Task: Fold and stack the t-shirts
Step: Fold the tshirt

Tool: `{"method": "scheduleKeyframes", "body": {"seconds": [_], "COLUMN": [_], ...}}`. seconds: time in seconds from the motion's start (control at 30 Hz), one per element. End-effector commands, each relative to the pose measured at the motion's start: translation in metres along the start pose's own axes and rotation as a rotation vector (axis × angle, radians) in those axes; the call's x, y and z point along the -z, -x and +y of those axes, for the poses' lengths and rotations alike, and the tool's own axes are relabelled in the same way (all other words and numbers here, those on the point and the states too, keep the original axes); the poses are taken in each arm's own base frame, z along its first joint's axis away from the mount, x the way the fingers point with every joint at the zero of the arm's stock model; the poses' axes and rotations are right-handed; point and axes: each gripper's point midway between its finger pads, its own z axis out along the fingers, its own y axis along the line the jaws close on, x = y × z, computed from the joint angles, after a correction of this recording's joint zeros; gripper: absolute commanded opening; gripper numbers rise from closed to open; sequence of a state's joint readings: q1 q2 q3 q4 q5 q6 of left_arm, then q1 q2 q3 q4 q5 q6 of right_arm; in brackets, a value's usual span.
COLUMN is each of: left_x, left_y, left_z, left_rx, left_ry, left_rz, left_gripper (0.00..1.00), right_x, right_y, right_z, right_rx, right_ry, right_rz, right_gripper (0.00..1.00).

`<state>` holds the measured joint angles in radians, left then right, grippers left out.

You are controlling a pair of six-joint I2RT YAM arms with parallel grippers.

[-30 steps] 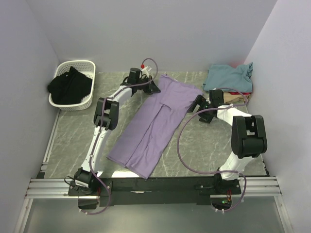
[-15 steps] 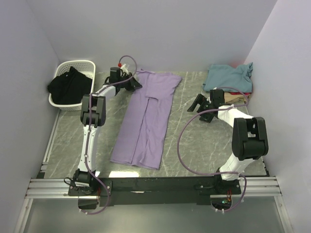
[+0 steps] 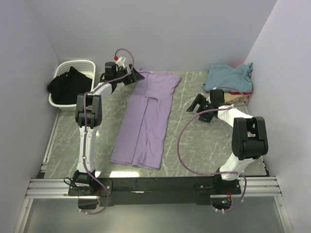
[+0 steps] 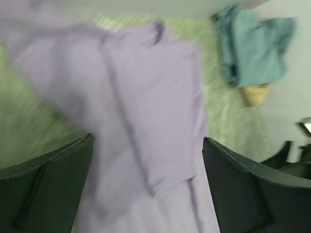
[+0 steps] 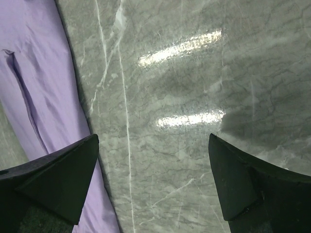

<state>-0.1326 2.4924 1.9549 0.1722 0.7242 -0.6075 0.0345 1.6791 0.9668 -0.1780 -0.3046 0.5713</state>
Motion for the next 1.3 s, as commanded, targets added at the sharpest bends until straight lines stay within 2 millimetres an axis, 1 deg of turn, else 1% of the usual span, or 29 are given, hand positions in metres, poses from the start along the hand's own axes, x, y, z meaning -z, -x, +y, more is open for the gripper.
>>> {"method": "scheduleKeyframes", "body": {"seconds": [0.0, 0.03, 0.07, 0.1, 0.13, 0.2, 0.27, 0.3, 0.33, 0.4, 0.43, 0.47, 0.5, 0.6, 0.67, 0.73, 0.77, 0.8, 0.83, 0.87, 0.9, 0.93, 0.97, 1.0, 1.03, 1.07, 1.1, 1.27], "left_x": [-0.008, -0.011, -0.014, -0.018, -0.021, -0.030, -0.038, -0.041, -0.045, -0.050, -0.052, -0.054, -0.055, -0.060, -0.061, -0.062, -0.061, -0.060, -0.059, -0.056, -0.055, -0.053, -0.051, -0.050, -0.049, -0.047, -0.046, -0.039], "left_y": [0.040, 0.043, 0.040, 0.034, 0.031, 0.019, 0.005, -0.003, -0.010, -0.023, -0.028, -0.030, -0.035, -0.040, -0.038, -0.042, -0.035, -0.040, -0.039, -0.032, -0.034, -0.033, -0.028, -0.028, -0.028, -0.022, -0.026, -0.013], "left_z": [-0.064, -0.074, -0.075, -0.071, -0.074, -0.065, -0.060, -0.053, -0.052, -0.043, -0.043, -0.037, -0.034, -0.025, -0.021, -0.018, -0.018, -0.014, -0.013, -0.017, -0.013, -0.012, -0.016, -0.013, -0.014, -0.021, -0.019, -0.035], "left_rx": [-0.095, -0.090, -0.084, -0.059, -0.061, -0.047, -0.031, -0.032, -0.032, -0.029, -0.029, -0.026, -0.028, -0.039, -0.055, -0.075, -0.090, -0.104, -0.113, -0.126, -0.139, -0.143, -0.154, -0.159, -0.162, -0.175, -0.166, -0.194], "left_ry": [-0.234, -0.265, -0.278, -0.283, -0.297, -0.281, -0.260, -0.250, -0.241, -0.210, -0.202, -0.175, -0.159, -0.100, -0.056, -0.018, 0.011, 0.030, 0.051, 0.064, 0.091, 0.105, 0.112, 0.136, 0.140, 0.125, 0.128, 0.107], "left_rz": [-0.045, -0.050, -0.043, -0.031, -0.032, -0.011, 0.022, 0.036, 0.046, 0.067, 0.075, 0.069, 0.080, 0.086, 0.075, 0.081, 0.061, 0.069, 0.061, 0.048, 0.043, 0.039, 0.028, 0.023, 0.023, 0.004, 0.009, -0.036], "left_gripper": [0.99, 0.98, 0.97, 0.95, 0.93, 0.91, 0.87, 0.85, 0.82, 0.82, 0.82, 0.82, 0.82, 0.83, 0.83, 0.84, 0.84, 0.84, 0.84, 0.84, 0.84, 0.84, 0.84, 0.82, 0.82, 0.82, 0.82, 0.80], "right_x": [-0.004, -0.005, -0.008, -0.009, -0.011, -0.014, -0.016, -0.017, -0.018, -0.019, -0.019, -0.020, -0.020, -0.020, -0.020, -0.020, -0.020, -0.021, -0.022, -0.022, -0.023, -0.024, -0.024, -0.024, -0.025, -0.026, -0.026, -0.029], "right_y": [0.010, 0.009, 0.008, 0.007, 0.006, 0.006, 0.005, 0.004, 0.004, 0.003, 0.004, 0.003, 0.002, 0.002, 0.001, 0.000, 0.000, -0.001, -0.001, -0.001, -0.002, -0.003, -0.003, -0.003, -0.004, -0.005, -0.004, -0.008], "right_z": [0.006, 0.007, 0.005, 0.005, 0.004, 0.004, 0.002, 0.002, 0.002, 0.002, 0.002, 0.001, 0.002, 0.000, 0.000, -0.001, -0.001, -0.001, -0.001, -0.001, -0.001, -0.001, -0.001, 0.000, -0.001, -0.001, -0.002, -0.003], "right_rx": [0.014, 0.015, 0.012, 0.014, 0.013, 0.012, 0.012, 0.011, 0.011, 0.012, 0.011, 0.011, 0.013, 0.013, 0.014, 0.013, 0.015, 0.014, 0.012, 0.012, 0.012, 0.011, 0.010, 0.010, 0.010, 0.008, 0.007, 0.009], "right_ry": [0.029, 0.034, 0.029, 0.030, 0.029, 0.030, 0.029, 0.028, 0.028, 0.029, 0.032, 0.030, 0.032, 0.029, 0.030, 0.028, 0.030, 0.030, 0.032, 0.034, 0.036, 0.036, 0.040, 0.042, 0.041, 0.042, 0.043, 0.043], "right_rz": [-0.014, -0.009, -0.002, 0.003, 0.009, 0.017, 0.023, 0.026, 0.026, 0.031, 0.030, 0.033, 0.034, 0.034, 0.035, 0.038, 0.038, 0.041, 0.044, 0.044, 0.046, 0.051, 0.051, 0.051, 0.055, 0.060, 0.059, 0.071], "right_gripper": [1.00, 1.00, 1.00, 1.00, 1.00, 0.99, 0.99, 0.99, 0.99, 0.99, 0.99, 0.99, 0.99, 0.99, 0.99, 0.99, 0.99, 0.99, 0.99, 0.99, 0.99, 0.99, 0.99, 0.99, 0.99, 0.99, 0.99, 0.99]}}
